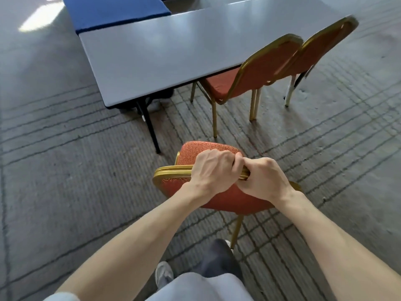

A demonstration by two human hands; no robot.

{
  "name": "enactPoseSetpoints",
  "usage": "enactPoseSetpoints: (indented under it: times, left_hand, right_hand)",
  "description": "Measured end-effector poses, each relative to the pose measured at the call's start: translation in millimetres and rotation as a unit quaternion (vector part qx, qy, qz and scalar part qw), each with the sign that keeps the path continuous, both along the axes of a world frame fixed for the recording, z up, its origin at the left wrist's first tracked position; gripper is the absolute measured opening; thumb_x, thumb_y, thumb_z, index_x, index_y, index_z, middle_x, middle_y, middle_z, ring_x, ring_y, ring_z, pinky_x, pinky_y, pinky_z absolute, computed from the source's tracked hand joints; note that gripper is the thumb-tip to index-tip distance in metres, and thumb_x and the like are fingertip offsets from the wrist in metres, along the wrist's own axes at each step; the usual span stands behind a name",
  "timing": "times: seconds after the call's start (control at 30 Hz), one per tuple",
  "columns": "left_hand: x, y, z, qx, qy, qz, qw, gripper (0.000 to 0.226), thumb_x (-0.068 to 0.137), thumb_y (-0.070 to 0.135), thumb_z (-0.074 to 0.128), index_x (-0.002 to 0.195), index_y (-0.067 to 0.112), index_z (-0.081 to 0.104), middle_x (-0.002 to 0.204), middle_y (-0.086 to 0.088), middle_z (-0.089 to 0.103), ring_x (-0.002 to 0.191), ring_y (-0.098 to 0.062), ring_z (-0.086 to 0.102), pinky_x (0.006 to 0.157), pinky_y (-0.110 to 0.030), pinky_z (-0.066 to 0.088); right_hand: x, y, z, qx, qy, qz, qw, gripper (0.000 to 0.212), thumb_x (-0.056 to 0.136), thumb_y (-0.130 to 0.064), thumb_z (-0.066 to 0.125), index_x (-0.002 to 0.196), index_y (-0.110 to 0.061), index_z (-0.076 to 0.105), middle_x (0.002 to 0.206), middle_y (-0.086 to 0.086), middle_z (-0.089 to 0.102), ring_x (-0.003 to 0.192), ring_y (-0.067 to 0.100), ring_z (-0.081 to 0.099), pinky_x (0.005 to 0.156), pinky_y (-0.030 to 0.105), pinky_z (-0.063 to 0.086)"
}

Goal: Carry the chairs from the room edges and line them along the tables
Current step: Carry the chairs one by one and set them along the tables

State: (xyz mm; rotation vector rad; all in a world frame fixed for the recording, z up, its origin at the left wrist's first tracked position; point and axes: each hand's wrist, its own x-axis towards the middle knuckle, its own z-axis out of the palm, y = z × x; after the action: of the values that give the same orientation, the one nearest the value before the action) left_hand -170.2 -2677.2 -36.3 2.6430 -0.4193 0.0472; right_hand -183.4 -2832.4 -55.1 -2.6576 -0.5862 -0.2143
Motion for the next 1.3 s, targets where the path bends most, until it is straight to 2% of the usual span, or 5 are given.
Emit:
enactPoseSetpoints:
  times: [0.4, 0.63, 0.93, 1.17, 1.3]
  left_hand:
    - [56, -90, 25, -0.016, 0.039, 0.177, 0.983, 0.056, 0.101, 0.041, 0.030, 0.052, 0.017, 0.045, 0.053, 0.002, 0.052, 0.053, -0.013, 0.050, 0.060, -0.034, 0.035]
    - [75, -93, 25, -0.035, 0.035, 0.233, 0.971, 0.052, 0.100, 0.039, 0.035, 0.054, 0.018, 0.044, 0.054, 0.003, 0.054, 0.055, -0.012, 0.052, 0.059, -0.034, 0.039]
    - [154, -80, 19, 0.005, -0.035, 0.265, 0.964, 0.051, 0.099, 0.037, 0.033, 0.050, 0.024, 0.038, 0.049, 0.006, 0.048, 0.049, -0.012, 0.046, 0.061, -0.033, 0.037]
    - [286, -33, 22, 0.018, 0.001, 0.202, 0.979, 0.049, 0.098, 0.040, 0.030, 0.061, 0.018, 0.052, 0.058, 0.005, 0.051, 0.062, -0.018, 0.052, 0.063, -0.033, 0.034]
    - [343, 1, 32, 0.006, 0.002, 0.190, 0.982, 0.052, 0.099, 0.039, 0.031, 0.056, 0.014, 0.047, 0.055, 0.002, 0.051, 0.054, -0.013, 0.051, 0.054, -0.032, 0.031]
  right_hand:
    - [111, -86, 31, -0.035, 0.034, 0.168, 0.985, 0.017, 0.077, -0.033, 0.062, 0.081, -0.016, 0.066, 0.063, -0.002, 0.065, 0.056, 0.025, 0.062, 0.057, 0.035, 0.053]
    - [146, -86, 41, -0.047, 0.086, 0.197, 0.975, 0.011, 0.080, -0.029, 0.060, 0.078, -0.018, 0.061, 0.066, -0.003, 0.062, 0.059, 0.020, 0.058, 0.058, 0.031, 0.049]
    - [226, -67, 46, -0.038, 0.132, 0.197, 0.971, 0.012, 0.077, -0.033, 0.063, 0.085, -0.025, 0.067, 0.068, -0.007, 0.065, 0.062, 0.016, 0.061, 0.061, 0.036, 0.054]
    - [347, -24, 51, -0.059, 0.180, 0.156, 0.969, 0.017, 0.080, -0.039, 0.063, 0.088, -0.025, 0.069, 0.075, -0.007, 0.067, 0.068, 0.016, 0.062, 0.068, 0.037, 0.055]
    - [405, 10, 65, -0.066, 0.186, 0.169, 0.966, 0.016, 0.080, -0.037, 0.063, 0.087, -0.025, 0.070, 0.073, -0.007, 0.068, 0.067, 0.016, 0.063, 0.067, 0.038, 0.055]
